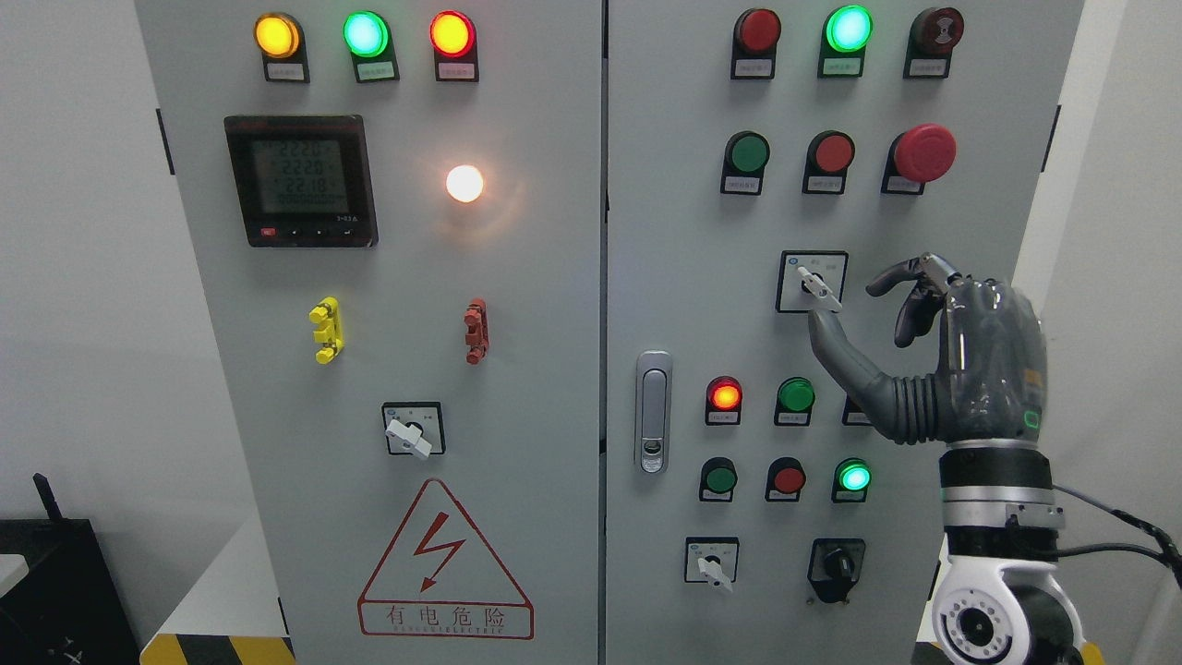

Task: Rotate and turn off gray switch
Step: 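Position the right hand's fingers around the gray switch knob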

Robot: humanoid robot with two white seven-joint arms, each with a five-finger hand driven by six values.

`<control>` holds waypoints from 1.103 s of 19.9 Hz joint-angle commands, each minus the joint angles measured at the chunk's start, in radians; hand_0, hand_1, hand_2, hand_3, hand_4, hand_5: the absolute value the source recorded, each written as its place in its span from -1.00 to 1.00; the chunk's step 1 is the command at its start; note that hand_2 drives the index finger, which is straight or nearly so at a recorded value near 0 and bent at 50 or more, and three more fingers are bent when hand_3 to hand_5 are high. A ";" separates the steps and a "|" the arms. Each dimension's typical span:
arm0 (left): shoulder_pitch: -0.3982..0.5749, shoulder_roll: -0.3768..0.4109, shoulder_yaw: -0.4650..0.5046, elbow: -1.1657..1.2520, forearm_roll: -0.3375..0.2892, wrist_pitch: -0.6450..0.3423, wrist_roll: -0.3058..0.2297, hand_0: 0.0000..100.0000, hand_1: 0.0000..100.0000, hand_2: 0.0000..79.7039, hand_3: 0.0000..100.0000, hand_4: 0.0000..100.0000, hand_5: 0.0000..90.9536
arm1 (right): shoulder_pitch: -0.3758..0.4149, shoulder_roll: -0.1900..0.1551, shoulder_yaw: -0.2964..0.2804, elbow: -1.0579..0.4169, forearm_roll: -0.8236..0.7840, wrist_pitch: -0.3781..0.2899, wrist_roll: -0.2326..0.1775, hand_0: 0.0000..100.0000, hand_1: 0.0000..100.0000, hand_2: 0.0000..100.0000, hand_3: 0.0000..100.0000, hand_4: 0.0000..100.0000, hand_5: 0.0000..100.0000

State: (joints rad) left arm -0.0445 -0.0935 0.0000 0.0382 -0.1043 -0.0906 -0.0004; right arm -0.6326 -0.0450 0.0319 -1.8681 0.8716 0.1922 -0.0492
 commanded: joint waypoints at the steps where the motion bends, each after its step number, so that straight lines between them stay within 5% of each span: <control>1: 0.000 0.000 0.032 0.000 0.000 0.000 0.000 -0.76 -0.22 -1.00 -1.00 -1.00 -1.00 | -0.021 0.005 0.022 0.035 0.004 0.006 0.002 -0.90 -0.33 0.08 0.85 0.78 1.00; 22: 0.000 0.000 0.032 0.000 0.000 0.000 0.000 -0.76 -0.22 -1.00 -1.00 -1.00 -1.00 | -0.044 0.005 0.029 0.080 0.038 0.041 0.002 -0.94 -0.25 0.14 0.84 0.78 1.00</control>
State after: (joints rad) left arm -0.0445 -0.0935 0.0000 0.0380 -0.1043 -0.0906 -0.0004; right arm -0.6750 -0.0406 0.0563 -1.8070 0.9040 0.2325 -0.0476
